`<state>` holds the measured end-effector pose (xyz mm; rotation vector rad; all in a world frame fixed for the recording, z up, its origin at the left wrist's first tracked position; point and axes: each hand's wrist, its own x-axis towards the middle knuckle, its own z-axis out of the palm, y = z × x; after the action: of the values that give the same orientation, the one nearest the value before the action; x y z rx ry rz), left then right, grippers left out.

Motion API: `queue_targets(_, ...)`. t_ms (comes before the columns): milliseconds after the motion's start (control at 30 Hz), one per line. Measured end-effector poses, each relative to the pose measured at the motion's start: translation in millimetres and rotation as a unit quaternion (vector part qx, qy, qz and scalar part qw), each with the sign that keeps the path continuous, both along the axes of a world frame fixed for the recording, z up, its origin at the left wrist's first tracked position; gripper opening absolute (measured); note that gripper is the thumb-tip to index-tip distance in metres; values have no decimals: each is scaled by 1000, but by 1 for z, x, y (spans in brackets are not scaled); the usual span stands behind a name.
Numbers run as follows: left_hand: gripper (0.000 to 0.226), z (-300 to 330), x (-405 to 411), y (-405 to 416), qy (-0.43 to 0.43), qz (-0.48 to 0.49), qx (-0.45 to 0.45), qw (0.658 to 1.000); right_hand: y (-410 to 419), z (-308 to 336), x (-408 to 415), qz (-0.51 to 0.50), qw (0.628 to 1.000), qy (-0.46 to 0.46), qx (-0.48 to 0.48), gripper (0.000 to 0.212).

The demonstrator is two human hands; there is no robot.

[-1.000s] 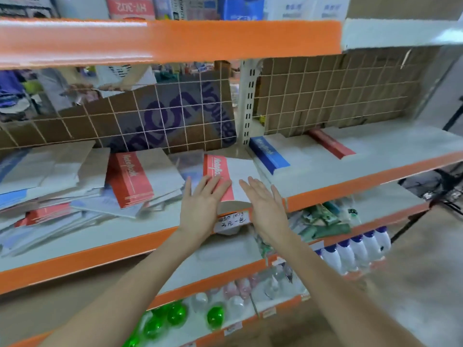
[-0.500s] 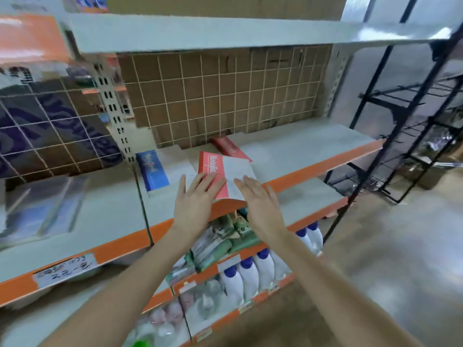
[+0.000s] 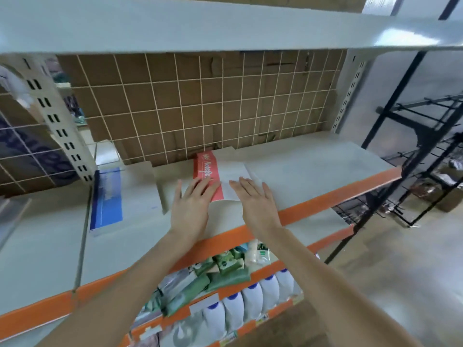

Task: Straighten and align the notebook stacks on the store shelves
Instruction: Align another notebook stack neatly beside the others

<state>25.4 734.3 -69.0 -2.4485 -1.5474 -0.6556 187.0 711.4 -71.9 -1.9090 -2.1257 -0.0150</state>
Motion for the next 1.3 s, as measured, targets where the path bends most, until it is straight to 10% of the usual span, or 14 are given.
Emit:
queue_targets(433, 57, -27, 39, 56, 69, 66, -162, 982, 89, -17, 66, 121, 988, -54, -86, 65)
queue_targets(833, 117, -35, 40, 39, 29, 144, -200, 969, 118, -20, 102, 199, 954, 41, -221, 73)
queue_targets(1300, 86, -48, 38, 40, -144, 133, -181, 964, 117, -49, 114, 130, 979, 147, -59, 55)
